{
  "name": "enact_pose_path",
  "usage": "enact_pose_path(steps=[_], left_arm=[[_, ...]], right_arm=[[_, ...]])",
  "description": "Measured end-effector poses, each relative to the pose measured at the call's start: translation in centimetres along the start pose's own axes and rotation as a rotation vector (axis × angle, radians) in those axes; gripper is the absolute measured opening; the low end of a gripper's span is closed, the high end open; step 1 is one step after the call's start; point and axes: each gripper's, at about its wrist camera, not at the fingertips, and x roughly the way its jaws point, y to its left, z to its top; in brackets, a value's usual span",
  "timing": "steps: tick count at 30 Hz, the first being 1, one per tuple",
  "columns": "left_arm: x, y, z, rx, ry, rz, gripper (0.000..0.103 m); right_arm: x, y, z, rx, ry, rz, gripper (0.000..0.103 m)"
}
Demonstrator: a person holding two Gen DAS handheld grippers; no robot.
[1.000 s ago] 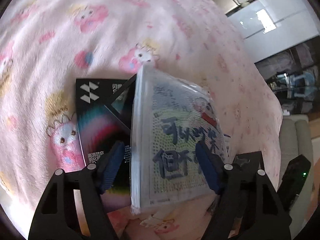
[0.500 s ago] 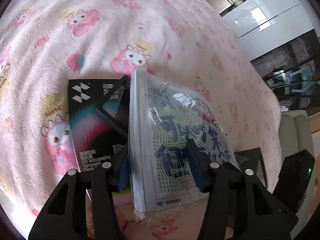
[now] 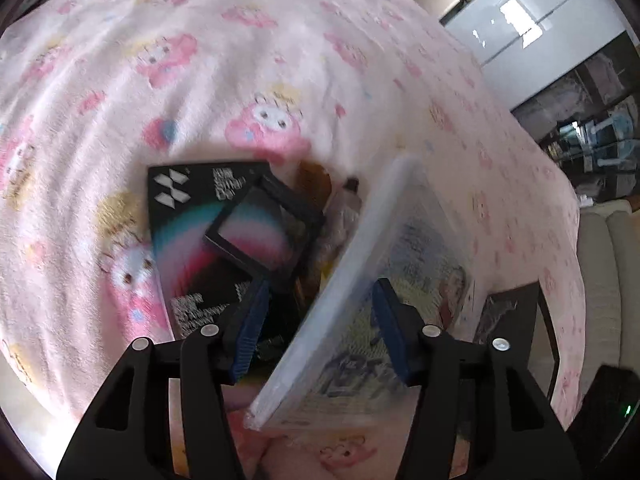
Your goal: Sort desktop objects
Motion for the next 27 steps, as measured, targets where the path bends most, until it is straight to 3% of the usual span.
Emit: enact_pose_path(steps=[7, 10, 11, 12, 13, 16, 19, 21, 25, 27], left_arm=[[1.3, -1.4, -0.6, 0.057, 0.032, 0.02, 0.063], [1.4, -1.6, -0.6, 0.063, 0.02, 0.053, 0.073], [1.4, -1.6, -0.5, 0.063, 0.012, 0.066, 0.076], [1.4, -1.6, -0.5, 0.063, 0.012, 0.068, 0.076], [1.5, -1.5, -0.4, 0.063, 0.013, 0.067, 0.076], [2.0, -1.7, -0.5, 0.071, 0.048, 0.047, 0.076], [3.0, -1.7, -0.8, 0.065, 0.115, -0.002, 0.076], [3.3, -1.7, -1.1, 0.054, 0.138, -0.002, 0.078], [1.8, -2.0, -1.5, 0.092, 0.063, 0.015, 0.077], [1.3, -2.4, -1.7, 0.117, 0.045, 0.003, 0.075]], right_arm=[[4.2, -0.9, -0.2, 0.029, 0.036, -0.045, 0.043], [5.8, -2.0, -1.1, 0.078, 0.058, -0.061, 0.044], [6.3, -2.5, -1.4, 0.099, 0.068, -0.066, 0.046], [6.7, -3.0, -1.6, 0.123, 0.071, -0.061, 0.056], [7.1, -3.4, -1.6, 0.151, 0.07, -0.049, 0.064], [7.9, -4.1, -1.2, 0.213, 0.056, 0.054, 0.067], [8.8, -4.3, -0.7, 0.268, 0.057, 0.151, 0.077], [9.0, -4.2, -0.5, 0.282, 0.053, 0.157, 0.077], [7.6, -2.7, -0.1, 0.199, 0.009, 0.117, 0.061], [6.1, -1.9, 0.2, 0.155, -0.031, 0.093, 0.059]])
